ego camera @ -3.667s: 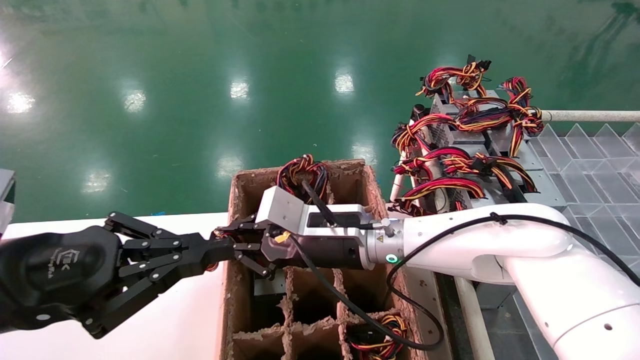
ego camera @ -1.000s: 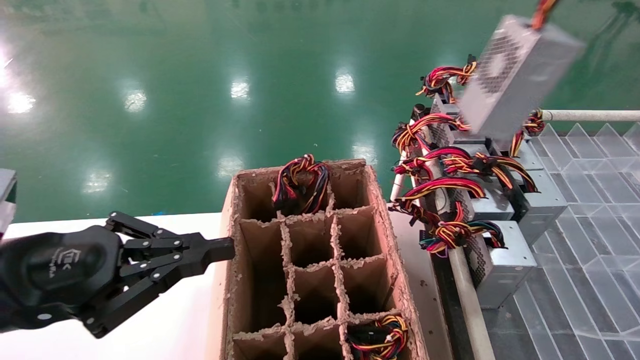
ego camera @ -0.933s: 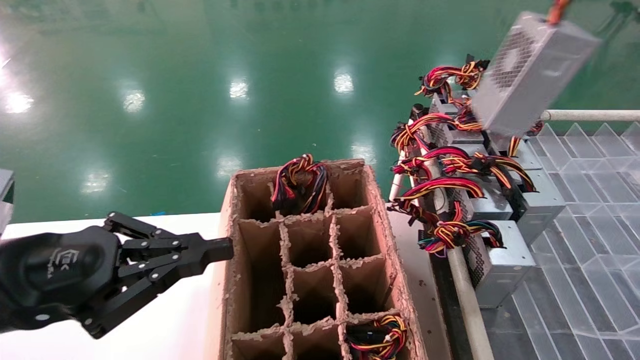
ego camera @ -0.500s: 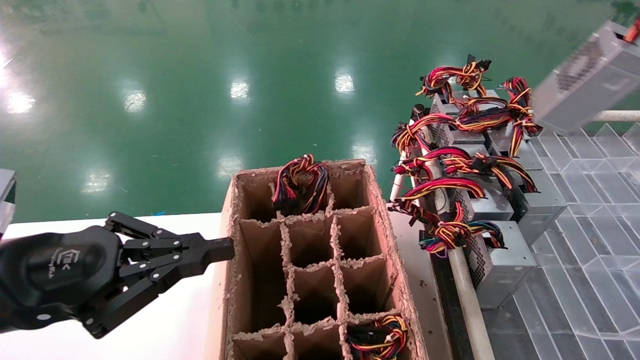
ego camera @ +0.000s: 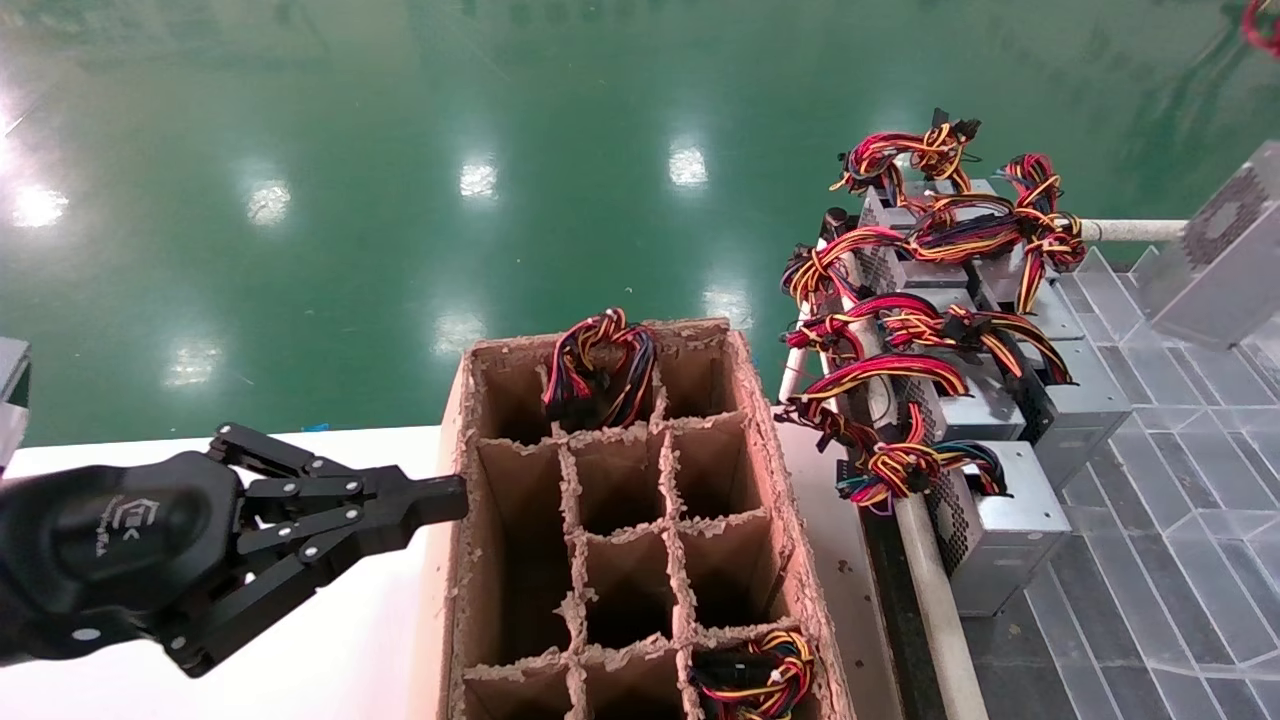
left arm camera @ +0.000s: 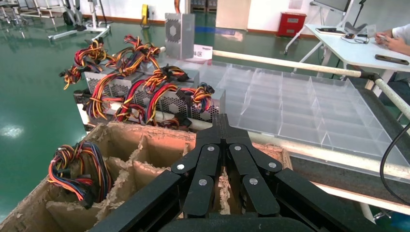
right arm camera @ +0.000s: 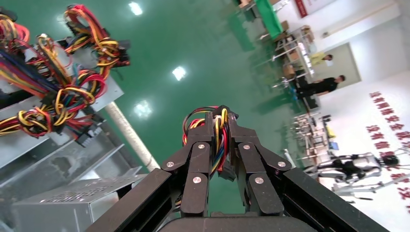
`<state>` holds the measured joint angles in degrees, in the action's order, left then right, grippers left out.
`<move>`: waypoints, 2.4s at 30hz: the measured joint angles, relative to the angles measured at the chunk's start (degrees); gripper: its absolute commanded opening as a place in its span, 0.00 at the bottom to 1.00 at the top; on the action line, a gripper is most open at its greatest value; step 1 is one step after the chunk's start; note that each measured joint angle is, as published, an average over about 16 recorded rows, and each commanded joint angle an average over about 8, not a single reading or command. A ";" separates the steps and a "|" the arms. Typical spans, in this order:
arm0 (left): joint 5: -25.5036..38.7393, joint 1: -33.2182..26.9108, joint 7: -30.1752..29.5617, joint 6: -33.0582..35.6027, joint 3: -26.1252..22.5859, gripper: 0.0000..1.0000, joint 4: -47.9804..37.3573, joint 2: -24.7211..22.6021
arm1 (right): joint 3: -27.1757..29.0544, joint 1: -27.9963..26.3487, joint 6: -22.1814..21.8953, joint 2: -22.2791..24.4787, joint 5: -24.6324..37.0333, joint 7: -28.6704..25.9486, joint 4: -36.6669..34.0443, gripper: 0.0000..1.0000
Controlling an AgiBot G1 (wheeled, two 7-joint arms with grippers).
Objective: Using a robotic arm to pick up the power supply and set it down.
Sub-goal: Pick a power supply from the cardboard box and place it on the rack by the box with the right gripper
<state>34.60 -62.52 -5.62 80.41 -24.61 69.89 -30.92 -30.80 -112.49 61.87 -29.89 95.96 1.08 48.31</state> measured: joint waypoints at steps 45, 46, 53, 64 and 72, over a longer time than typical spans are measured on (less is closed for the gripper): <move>0.00 0.00 0.00 0.00 0.00 0.00 0.00 0.00 | 2.11 -2.25 -12.81 -18.46 -4.93 27.31 -38.63 0.00; 0.00 0.00 0.00 0.00 0.00 0.00 0.00 0.00 | 2.20 -2.40 -12.83 -18.52 -5.06 27.76 -39.04 0.00; 0.00 0.00 0.00 0.00 0.00 0.00 0.00 0.00 | 2.70 -3.46 -13.13 -18.65 -5.73 30.31 -41.52 0.00; 0.00 0.00 0.00 0.00 0.00 0.00 0.00 0.00 | 3.05 -4.75 -13.61 -18.76 -6.14 32.87 -44.17 0.00; 0.00 0.00 0.00 0.00 0.00 0.00 0.00 0.00 | 3.09 -5.41 -14.05 -18.94 -6.15 34.12 -45.43 0.00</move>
<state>34.60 -62.52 -5.62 80.41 -24.61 69.89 -30.92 -27.71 -117.90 47.81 -48.83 89.80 35.20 2.88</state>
